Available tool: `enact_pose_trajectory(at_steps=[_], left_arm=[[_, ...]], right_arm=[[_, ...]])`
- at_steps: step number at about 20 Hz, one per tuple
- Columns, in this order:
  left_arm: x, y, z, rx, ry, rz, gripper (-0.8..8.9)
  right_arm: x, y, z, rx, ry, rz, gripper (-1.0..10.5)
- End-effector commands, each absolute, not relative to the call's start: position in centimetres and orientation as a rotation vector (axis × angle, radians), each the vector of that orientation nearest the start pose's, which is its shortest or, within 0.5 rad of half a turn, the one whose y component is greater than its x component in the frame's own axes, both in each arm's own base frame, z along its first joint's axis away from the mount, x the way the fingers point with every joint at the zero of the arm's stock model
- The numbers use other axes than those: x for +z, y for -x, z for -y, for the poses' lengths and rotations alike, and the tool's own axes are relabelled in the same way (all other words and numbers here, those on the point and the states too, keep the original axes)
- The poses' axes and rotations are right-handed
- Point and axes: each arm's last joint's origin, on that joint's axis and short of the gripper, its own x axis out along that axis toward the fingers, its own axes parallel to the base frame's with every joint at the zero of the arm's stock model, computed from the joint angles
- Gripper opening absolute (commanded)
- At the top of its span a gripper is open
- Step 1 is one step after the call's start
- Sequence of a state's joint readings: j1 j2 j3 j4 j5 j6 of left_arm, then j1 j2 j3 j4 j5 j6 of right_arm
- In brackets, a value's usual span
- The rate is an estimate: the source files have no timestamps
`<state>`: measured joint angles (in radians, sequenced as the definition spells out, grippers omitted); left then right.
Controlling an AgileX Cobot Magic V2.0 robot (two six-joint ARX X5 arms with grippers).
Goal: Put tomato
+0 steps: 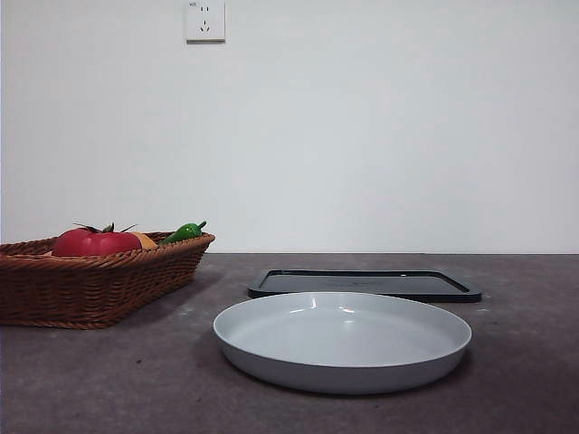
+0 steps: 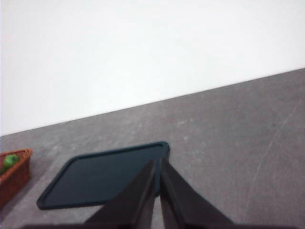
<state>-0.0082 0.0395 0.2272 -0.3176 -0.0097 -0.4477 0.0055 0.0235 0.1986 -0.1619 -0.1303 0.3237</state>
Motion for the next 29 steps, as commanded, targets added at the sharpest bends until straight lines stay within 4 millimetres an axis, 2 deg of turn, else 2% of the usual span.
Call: enact_pose_trajectory(at_steps=[1,9,18,24,29], left_arm=[[22.7,-7.7,0.1,0.019,0.445,-0.123,0.1],[28.0,-7.4,0.5,-0.131,0.305,-0.281,0.1],[31.8,-7.9,1.2,-0.367,0.216,-0.476,0.1],[33.3,-7.8,1.6,-0.453,0.196,-0.532,0.1],[33.9,-7.1,1.9,-0.513,0.141,-0.636,0.1]], right_arm=[[23.1,-7.9,-0.4,0.143,-0.338,-0.011,0.1],[28.7,-7.3,-1.0,0.315,-0.246,-0.18,0.1],[33.8,-7.8,-1.8,0.51,-0.177,-0.377,0.1],[35.6,-8.5,-2.7,0.626,-0.149,-0.539,0.1],[35.6,-8.8,-3.8,0.728,-0.107,-0.658,0.1]])
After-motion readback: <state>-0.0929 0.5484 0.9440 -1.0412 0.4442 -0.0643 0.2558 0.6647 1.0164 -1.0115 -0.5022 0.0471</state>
